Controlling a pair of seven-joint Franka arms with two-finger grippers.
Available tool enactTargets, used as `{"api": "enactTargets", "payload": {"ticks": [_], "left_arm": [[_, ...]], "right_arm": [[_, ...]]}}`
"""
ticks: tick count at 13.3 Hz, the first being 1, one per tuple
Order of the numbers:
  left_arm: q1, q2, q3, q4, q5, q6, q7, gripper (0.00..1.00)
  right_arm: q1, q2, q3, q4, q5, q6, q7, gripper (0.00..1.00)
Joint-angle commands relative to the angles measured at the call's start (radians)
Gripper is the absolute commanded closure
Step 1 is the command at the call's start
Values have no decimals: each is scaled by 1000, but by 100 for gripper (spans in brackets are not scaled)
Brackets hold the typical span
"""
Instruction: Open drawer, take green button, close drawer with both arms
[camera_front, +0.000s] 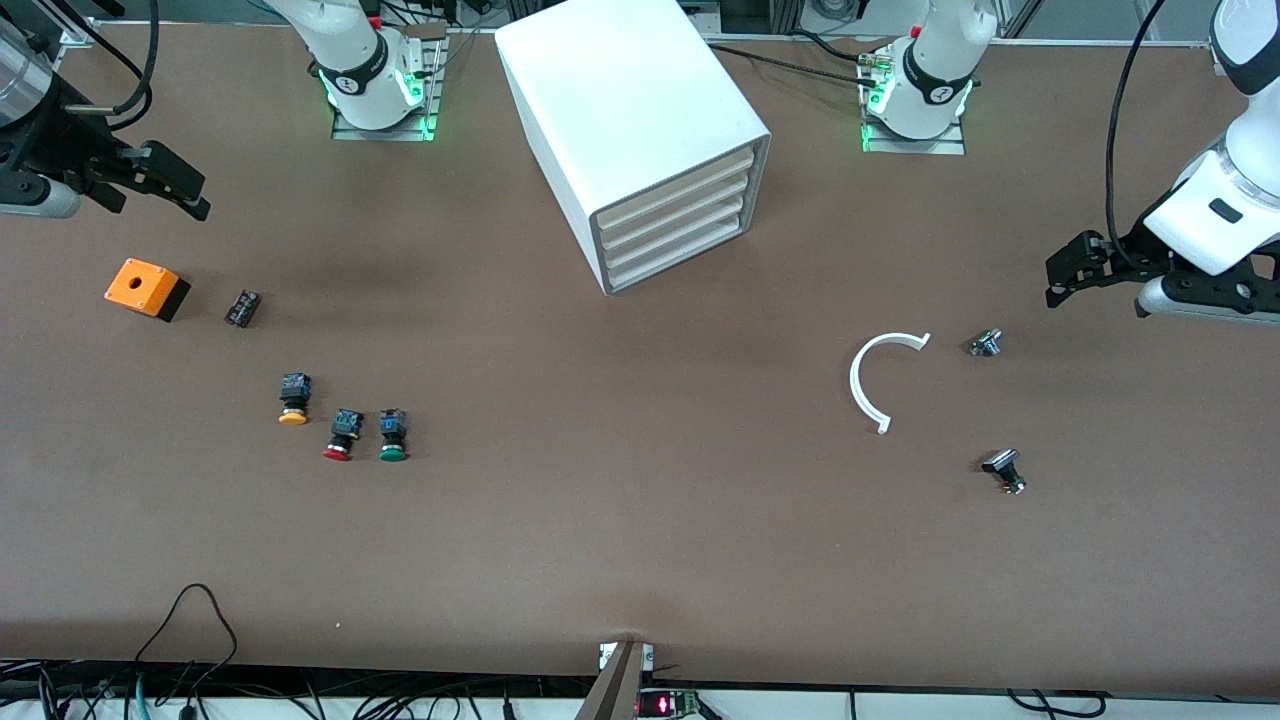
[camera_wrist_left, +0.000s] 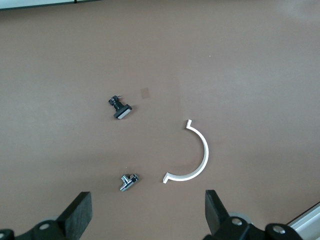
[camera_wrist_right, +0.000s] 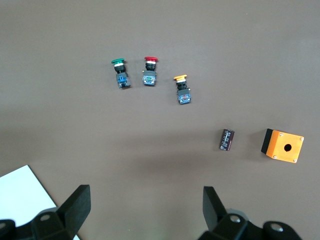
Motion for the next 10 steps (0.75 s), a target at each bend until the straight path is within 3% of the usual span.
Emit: {"api": "enactTargets", "payload": {"ticks": [1, 6, 10], "left_arm": [[-2, -31, -1, -34, 29, 13, -15, 1], [8, -160, -32, -205, 57, 85, -18, 1], [10, -148, -29, -175, 57, 28, -35, 1]], "right_arm": [[-10, 13, 7, 28, -5, -11, -2, 1], [-10, 14, 7, 26, -2, -14, -5, 1], [-10, 22, 7, 46, -3, -15, -19, 1]]}}
